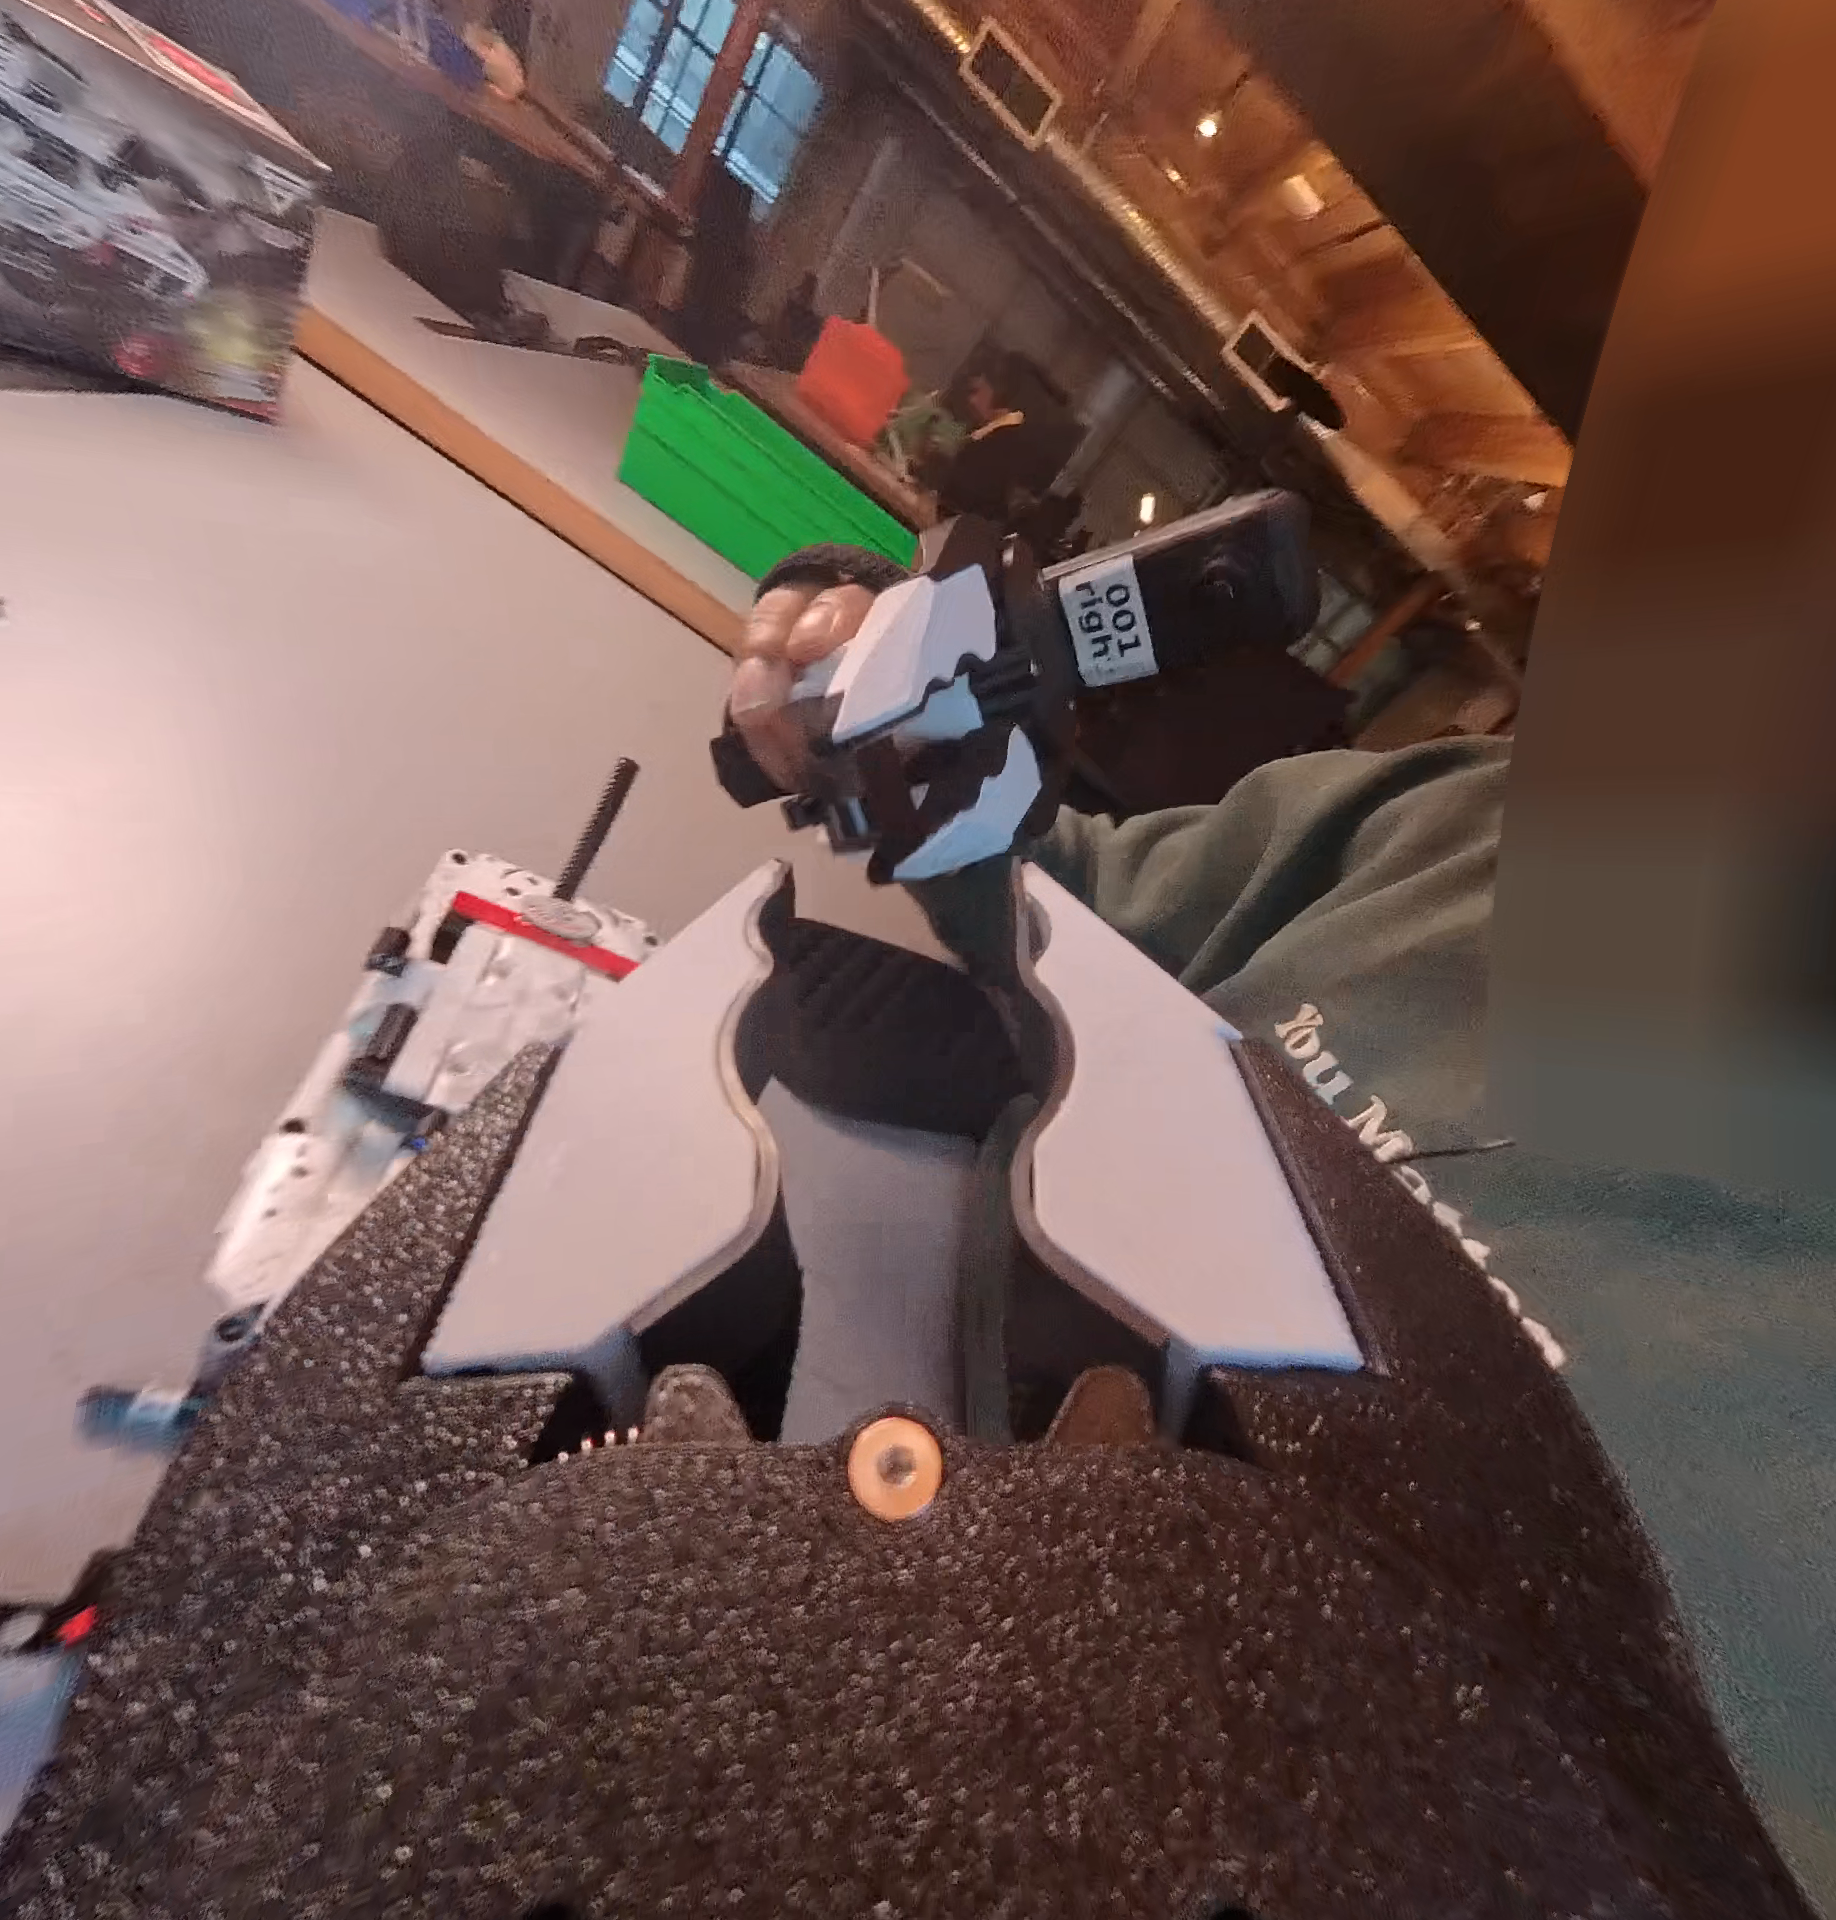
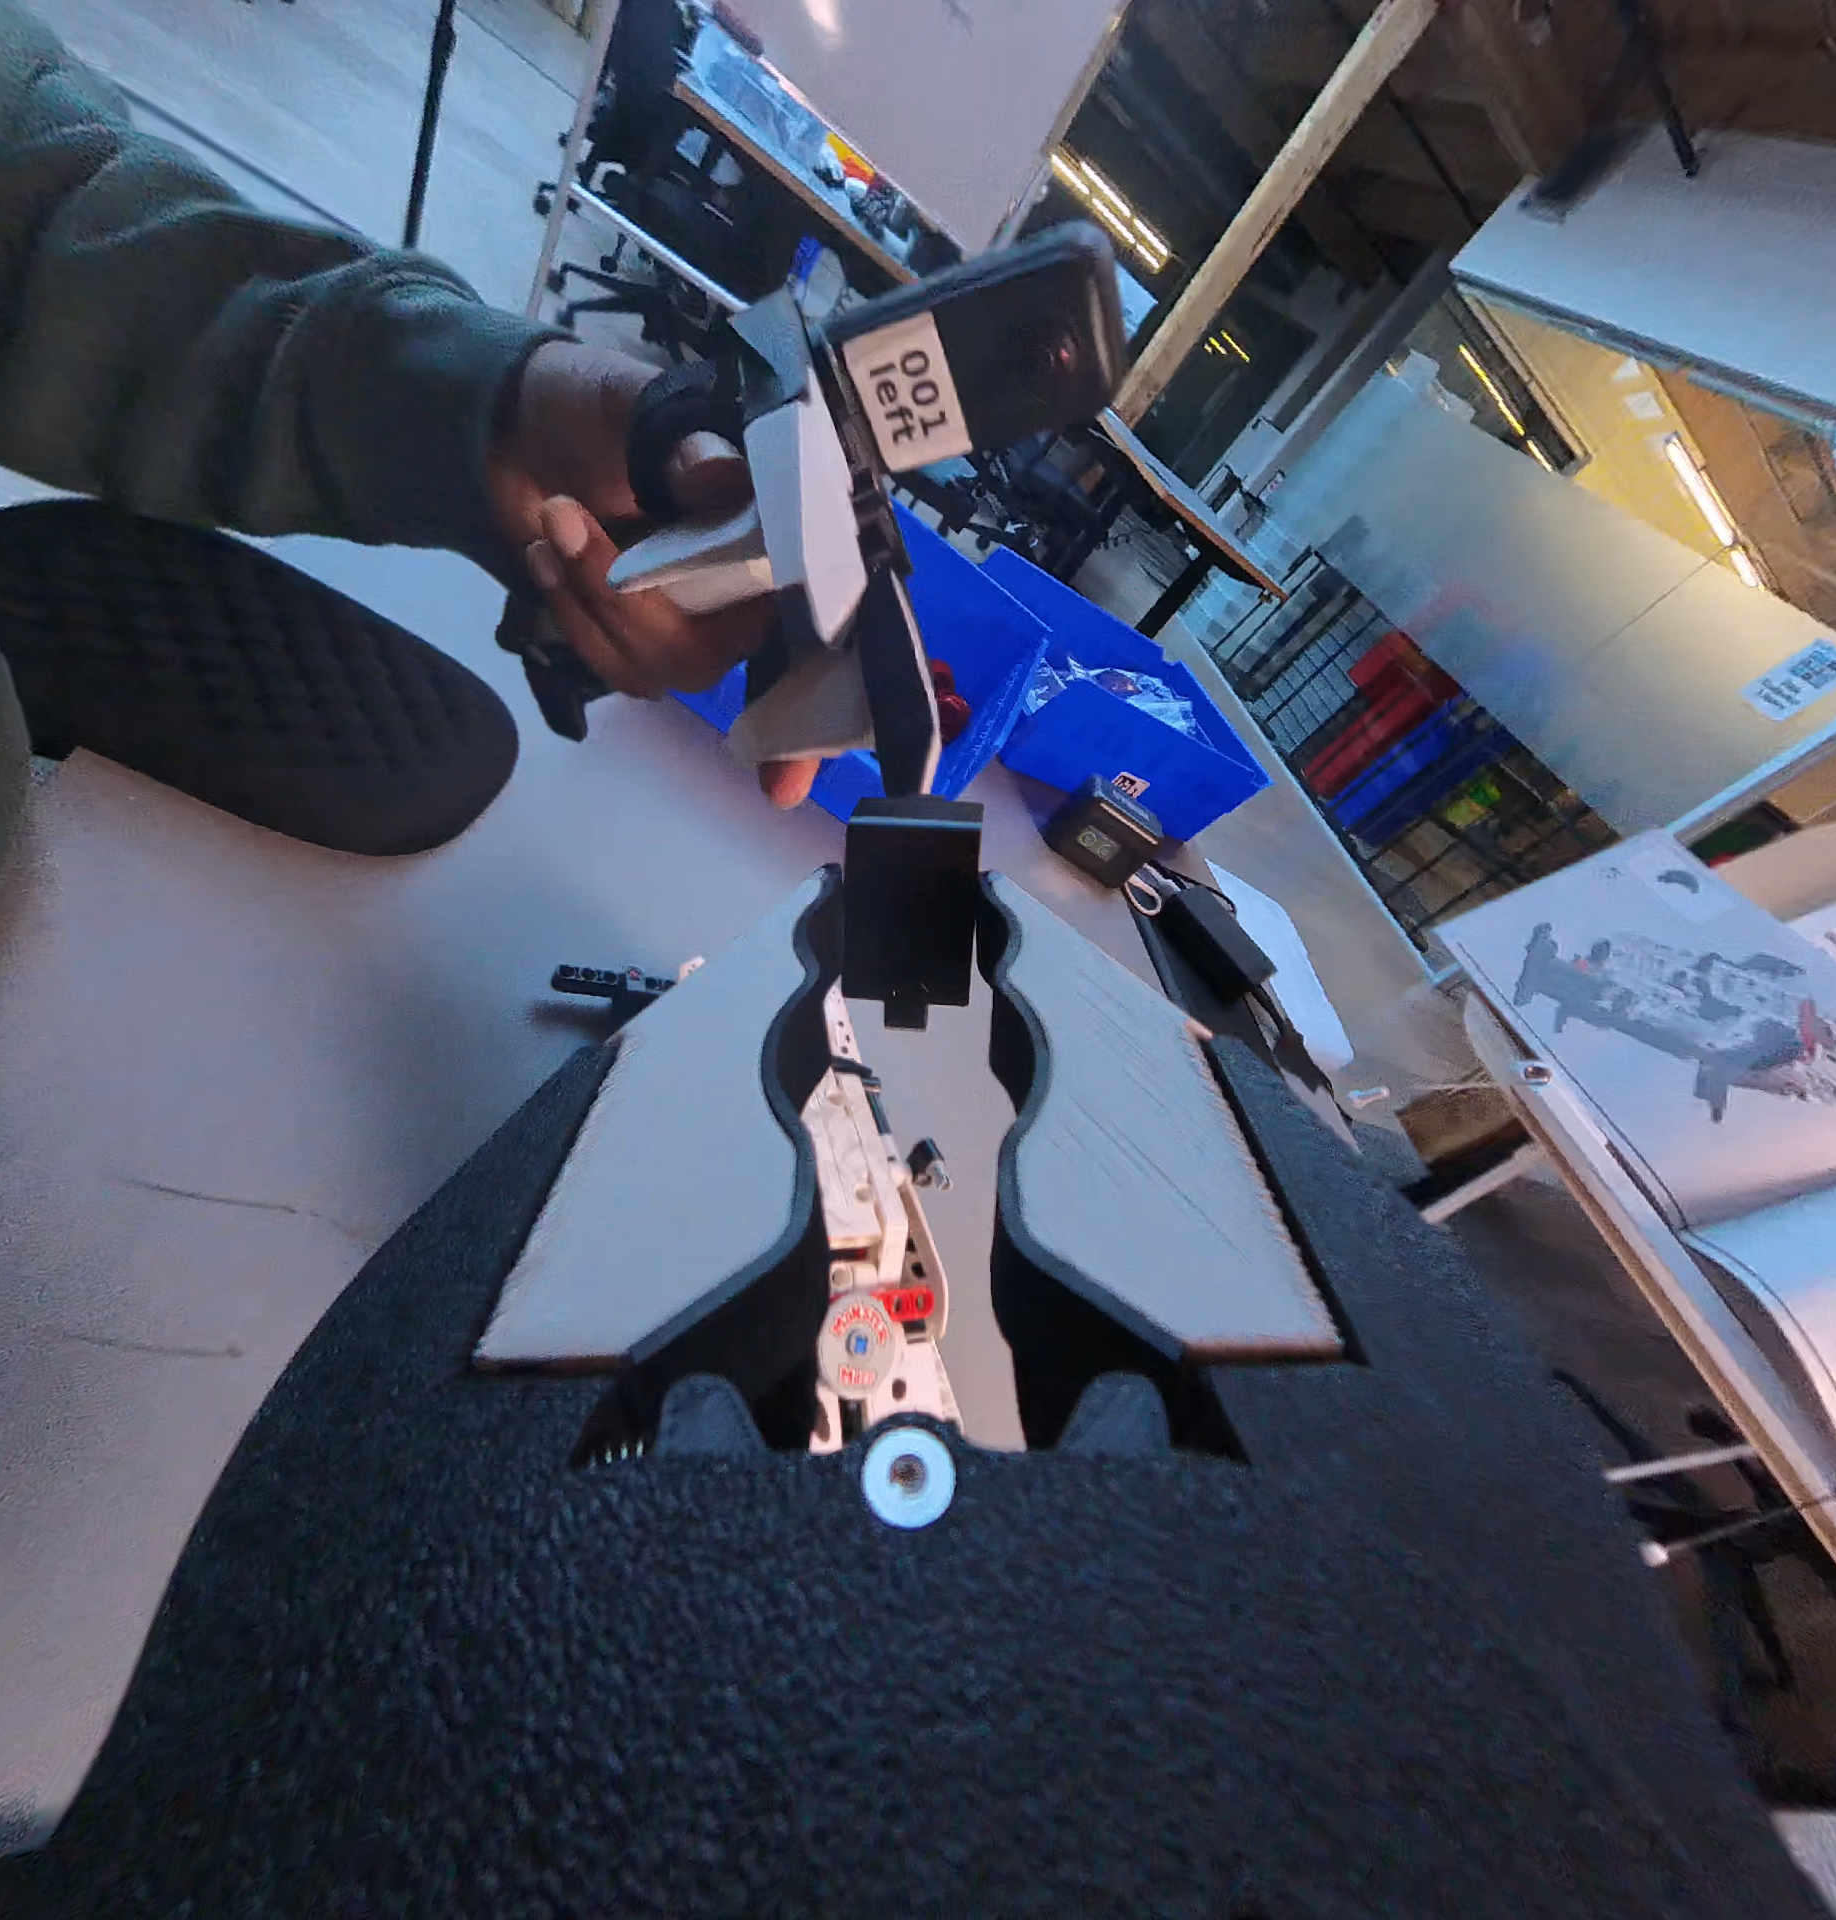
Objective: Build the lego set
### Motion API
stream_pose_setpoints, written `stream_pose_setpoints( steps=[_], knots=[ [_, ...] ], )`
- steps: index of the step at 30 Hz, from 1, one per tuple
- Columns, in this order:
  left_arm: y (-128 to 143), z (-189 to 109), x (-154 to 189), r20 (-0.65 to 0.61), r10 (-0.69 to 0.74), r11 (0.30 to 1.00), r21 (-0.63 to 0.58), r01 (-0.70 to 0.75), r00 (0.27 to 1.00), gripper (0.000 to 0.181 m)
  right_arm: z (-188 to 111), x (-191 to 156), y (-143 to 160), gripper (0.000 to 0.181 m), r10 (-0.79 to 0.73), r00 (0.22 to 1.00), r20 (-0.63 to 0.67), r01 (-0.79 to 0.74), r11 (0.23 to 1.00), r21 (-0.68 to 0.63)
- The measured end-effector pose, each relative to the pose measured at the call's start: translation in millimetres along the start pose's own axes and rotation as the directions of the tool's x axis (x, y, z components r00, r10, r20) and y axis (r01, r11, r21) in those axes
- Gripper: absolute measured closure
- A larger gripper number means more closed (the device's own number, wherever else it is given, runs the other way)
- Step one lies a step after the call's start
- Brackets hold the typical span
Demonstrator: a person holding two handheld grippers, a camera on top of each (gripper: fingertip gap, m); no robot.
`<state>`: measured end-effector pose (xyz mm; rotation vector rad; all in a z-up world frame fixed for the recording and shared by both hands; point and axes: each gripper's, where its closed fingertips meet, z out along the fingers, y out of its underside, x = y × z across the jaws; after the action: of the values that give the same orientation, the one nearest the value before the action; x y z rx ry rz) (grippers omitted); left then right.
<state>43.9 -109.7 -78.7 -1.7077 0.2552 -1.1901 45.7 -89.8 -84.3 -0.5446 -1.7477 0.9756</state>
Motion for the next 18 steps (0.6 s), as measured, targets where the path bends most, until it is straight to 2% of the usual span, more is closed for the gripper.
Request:
stream_pose_setpoints(
  steps=[2, 3, 5, 7, 8, 9, 11, 13, 14, 18],
  knots=[
    [3, 12, 0, -0.034, -0.034, 0.999, 0.014, 0.034, 0.999, 0.154, 11, -9, -1, 0.157, -0.054, 0.998, 0.016, 0.054, 0.998, -0.011],
    [3, 13, 1, -0.055, -0.031, 0.999, 0.029, 0.032, 0.998, 0.175, 15, -12, 1, 0.157, -0.081, 0.997, 0.020, 0.081, 0.996, -0.029],
    [4, 9, -2, -0.033, 0.001, 1.000, 0.028, 0.000, 0.999, 0.177, 17, -10, 2, 0.157, -0.133, 0.991, -0.020, 0.132, 0.990, -0.051],
    [3, -5, -12, 0.091, 0.107, 0.994, -0.004, -0.107, 0.990, 0.177, 15, -4, 8, 0.152, -0.128, 0.990, -0.052, 0.123, 0.989, -0.084],
    [-1, -21, -22, 0.197, 0.183, 0.983, -0.038, -0.179, 0.963, 0.177, 9, -1, 13, 0.134, -0.089, 0.995, -0.048, 0.084, 0.991, -0.100],
    [-5, -43, -37, 0.340, 0.269, 0.963, -0.099, -0.250, 0.901, 0.177, 2, 4, 22, 0.123, -0.024, 0.999, -0.039, 0.018, 0.990, -0.137],
    [-8, -105, -73, 0.606, 0.431, 0.902, -0.314, -0.297, 0.669, 0.177, -16, 9, 45, 0.112, 0.088, 0.996, -0.019, -0.090, 0.972, -0.218],
    [-4, -177, -105, 0.752, 0.522, 0.851, -0.495, -0.178, 0.403, 0.176, -30, 4, 71, 0.110, 0.147, 0.989, 0.018, -0.134, 0.939, -0.318],
    [1, -206, -116, 0.782, 0.534, 0.841, -0.532, -0.101, 0.323, 0.176, -34, -3, 83, 0.107, 0.166, 0.985, 0.042, -0.139, 0.918, -0.371],
    [23, -276, -144, 0.836, 0.517, 0.838, -0.538, 0.092, 0.185, 0.176, -36, -12, 110, 0.103, 0.159, 0.986, 0.053, -0.117, 0.879, -0.463]
  ],
)
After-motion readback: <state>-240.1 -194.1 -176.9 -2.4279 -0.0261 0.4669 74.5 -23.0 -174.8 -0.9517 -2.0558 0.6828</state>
